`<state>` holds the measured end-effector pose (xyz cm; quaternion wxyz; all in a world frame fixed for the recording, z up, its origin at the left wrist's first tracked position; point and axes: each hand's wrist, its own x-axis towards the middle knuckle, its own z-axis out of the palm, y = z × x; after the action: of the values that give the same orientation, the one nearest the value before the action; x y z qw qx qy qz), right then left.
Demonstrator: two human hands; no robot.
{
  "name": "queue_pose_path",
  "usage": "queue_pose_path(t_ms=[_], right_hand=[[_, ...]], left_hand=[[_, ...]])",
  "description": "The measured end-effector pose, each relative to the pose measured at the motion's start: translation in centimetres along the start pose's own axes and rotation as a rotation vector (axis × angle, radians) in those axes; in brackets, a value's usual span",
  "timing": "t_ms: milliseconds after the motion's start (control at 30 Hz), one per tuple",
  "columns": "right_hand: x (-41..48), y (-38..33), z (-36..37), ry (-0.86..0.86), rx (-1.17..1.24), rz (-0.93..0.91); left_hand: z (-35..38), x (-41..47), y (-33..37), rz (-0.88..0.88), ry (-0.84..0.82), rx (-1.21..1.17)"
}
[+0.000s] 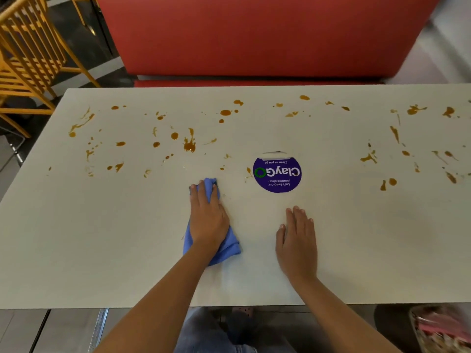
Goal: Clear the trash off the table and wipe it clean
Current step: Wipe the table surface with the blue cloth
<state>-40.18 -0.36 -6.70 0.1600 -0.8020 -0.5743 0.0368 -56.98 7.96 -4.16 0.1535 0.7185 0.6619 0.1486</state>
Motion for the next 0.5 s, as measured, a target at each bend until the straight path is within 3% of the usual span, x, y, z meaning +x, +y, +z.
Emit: queue_pose_path(t_ms=[233,433,500], right_hand=[[0.0,0.2,0.1,0.000,-0.015,-0.010],[0.0,0.2,0.1,-0.001,-0.027,-0.004],[0.0,0.2,0.0,0.004,-0.036,-0.003]], left_hand=[[0.4,0.7,-0.4,0.291,-0.164,0.099],[-2.0,2.8,-4.2,0.034,-0.065,0.031],[-1.9,3.9,-3.9,0.028,0.001,0.048]])
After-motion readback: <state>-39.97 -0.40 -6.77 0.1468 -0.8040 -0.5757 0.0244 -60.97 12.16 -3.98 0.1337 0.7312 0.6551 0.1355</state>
